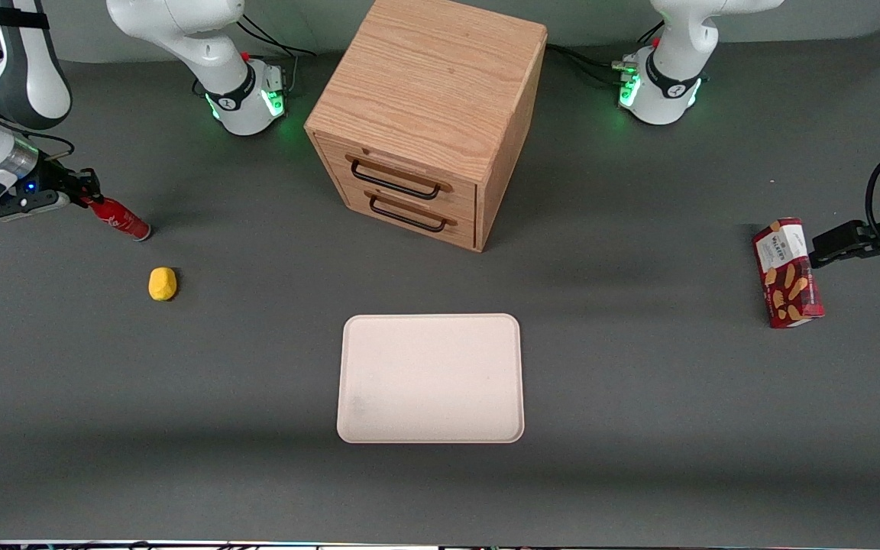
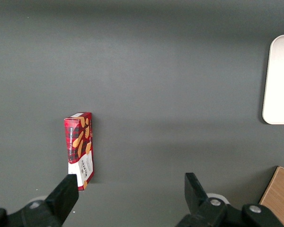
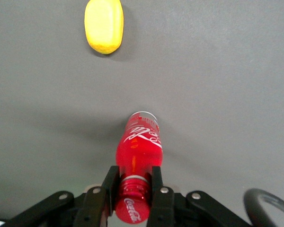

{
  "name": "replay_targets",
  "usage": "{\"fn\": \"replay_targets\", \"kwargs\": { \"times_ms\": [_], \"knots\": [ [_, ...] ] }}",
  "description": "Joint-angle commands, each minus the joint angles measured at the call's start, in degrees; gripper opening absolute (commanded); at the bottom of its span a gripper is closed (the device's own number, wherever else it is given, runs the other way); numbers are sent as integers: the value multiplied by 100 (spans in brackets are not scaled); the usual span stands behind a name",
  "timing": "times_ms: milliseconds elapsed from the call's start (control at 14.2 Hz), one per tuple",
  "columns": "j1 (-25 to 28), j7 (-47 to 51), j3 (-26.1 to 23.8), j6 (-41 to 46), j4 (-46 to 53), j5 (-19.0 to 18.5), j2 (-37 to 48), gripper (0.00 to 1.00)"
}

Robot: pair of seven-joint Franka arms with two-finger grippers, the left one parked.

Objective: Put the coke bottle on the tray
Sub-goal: 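Lift the bottle and carry it toward the white tray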

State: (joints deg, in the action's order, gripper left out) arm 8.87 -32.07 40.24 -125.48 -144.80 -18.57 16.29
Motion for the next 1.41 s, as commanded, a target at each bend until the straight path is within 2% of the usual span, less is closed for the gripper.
{"fn": "replay_targets", "kwargs": {
  "times_ms": [0,70,282,634,845,986,1197,1338],
  "knots": [
    [106,288,-445,795,820,-68,-196,0],
    [115,393,-604,1076,1135,-33,-274,0],
    [106,377,-1201,2252,2574,572,-923,0],
    [89,411,-1799,3950,5274,1319,-2145,0],
    [62,438,-2159,4426,6435,1592,-2708,0],
    [62,551,-2467,4567,7138,1637,-3068,0],
    [54,1130,-2994,4577,7816,1891,-3543,0],
    [54,1736,-3503,4550,8448,1927,-4008,0]
  ]
}}
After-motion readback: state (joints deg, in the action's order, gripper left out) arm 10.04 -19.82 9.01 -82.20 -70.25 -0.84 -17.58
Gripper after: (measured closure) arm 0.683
